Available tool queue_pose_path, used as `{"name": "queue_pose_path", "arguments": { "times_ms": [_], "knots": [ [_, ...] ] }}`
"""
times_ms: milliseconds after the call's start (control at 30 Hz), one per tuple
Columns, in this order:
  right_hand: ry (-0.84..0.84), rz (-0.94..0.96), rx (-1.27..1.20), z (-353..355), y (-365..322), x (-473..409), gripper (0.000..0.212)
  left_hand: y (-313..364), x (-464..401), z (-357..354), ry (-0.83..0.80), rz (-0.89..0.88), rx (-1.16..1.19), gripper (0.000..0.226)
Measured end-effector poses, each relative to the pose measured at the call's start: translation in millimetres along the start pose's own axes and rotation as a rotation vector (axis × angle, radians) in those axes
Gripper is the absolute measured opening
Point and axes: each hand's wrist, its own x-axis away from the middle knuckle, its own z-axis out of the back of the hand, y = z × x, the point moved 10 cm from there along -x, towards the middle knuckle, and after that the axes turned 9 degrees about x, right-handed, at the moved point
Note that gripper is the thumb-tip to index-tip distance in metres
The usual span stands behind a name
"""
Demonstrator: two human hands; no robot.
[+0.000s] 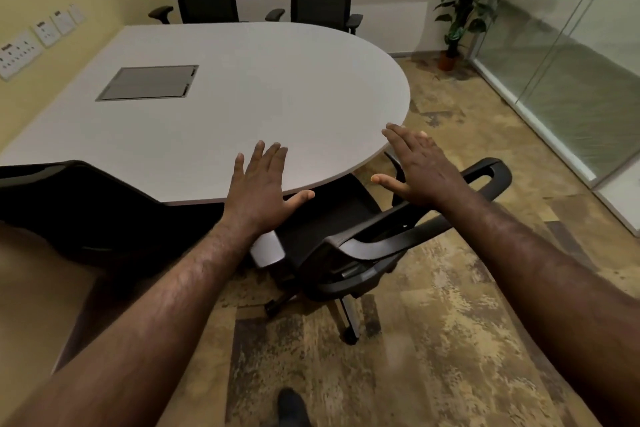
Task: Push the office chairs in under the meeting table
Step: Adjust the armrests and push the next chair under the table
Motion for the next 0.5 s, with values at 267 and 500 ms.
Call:
{"name": "queue_pose_path", "arguments": {
  "times_ms": [267, 500],
  "knots": [
    [-0.036, -0.087, -0.013, -25, 60, -3, 0.088, 26, -47, -40, -0.055, -0.040, 0.070, 0.096],
    [-0.073, -0.077, -0.066, -49, 89, 1, 0.085, 58, -56, -63, -0.100, -0.062, 0.096, 0.097]
  ]
}}
